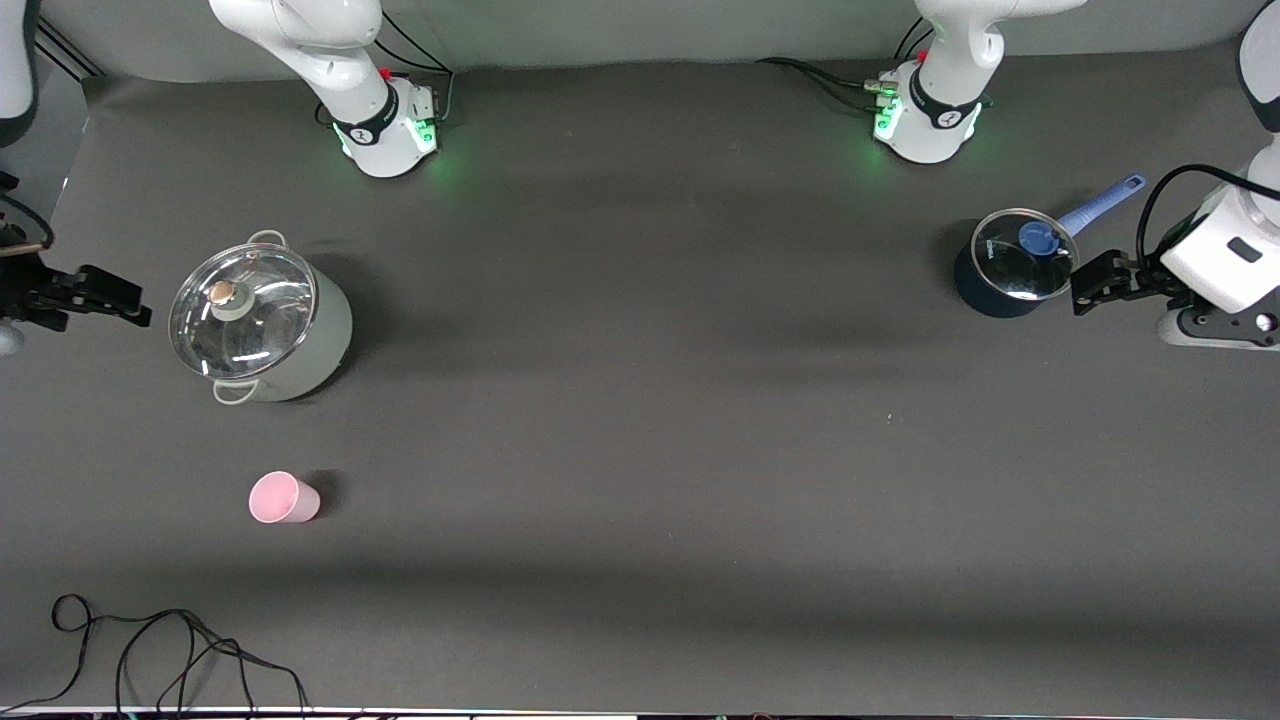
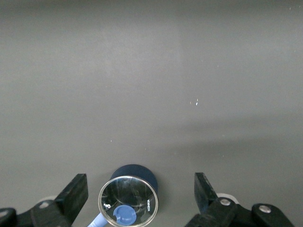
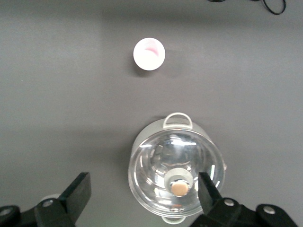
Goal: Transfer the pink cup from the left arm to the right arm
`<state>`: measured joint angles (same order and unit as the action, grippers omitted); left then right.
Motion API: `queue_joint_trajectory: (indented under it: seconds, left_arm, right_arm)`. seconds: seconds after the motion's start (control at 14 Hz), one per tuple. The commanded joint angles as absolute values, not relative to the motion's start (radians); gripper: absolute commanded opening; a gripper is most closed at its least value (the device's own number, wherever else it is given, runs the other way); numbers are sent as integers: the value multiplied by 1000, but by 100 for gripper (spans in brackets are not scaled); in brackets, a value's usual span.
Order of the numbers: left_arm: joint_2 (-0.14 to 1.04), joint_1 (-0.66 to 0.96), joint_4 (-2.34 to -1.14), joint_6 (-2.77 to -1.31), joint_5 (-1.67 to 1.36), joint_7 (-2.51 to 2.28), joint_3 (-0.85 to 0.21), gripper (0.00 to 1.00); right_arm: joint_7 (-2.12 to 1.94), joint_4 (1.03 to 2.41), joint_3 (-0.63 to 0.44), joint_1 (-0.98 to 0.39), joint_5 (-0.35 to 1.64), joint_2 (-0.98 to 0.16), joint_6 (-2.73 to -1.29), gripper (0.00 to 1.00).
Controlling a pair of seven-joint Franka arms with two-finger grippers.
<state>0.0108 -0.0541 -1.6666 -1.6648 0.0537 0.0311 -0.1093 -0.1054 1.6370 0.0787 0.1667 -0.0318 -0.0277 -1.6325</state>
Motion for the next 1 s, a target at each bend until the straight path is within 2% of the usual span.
queue_joint_trajectory:
  seconds: [0.0, 0.14, 0.36, 0.93]
  left_arm:
    - [-14, -35, -1677, -1678, 46, 21, -91, 100]
    - [-14, -35, -1663, -1666, 48, 29, -89, 100]
    - [-12, -38, -1663, -1651, 49, 86, -87, 100]
    - [20, -49, -1628, -1605, 46, 86, -91, 100]
  right_arm:
    - [-46, 1658, 71, 140, -18, -6, -1646, 100]
    - [-38, 1657, 28, 82, -18, -8, -1646, 100]
    - [-43, 1644, -107, -32, -3, -14, -1649, 100]
    - [-43, 1637, -110, -35, 2, -9, -1648, 100]
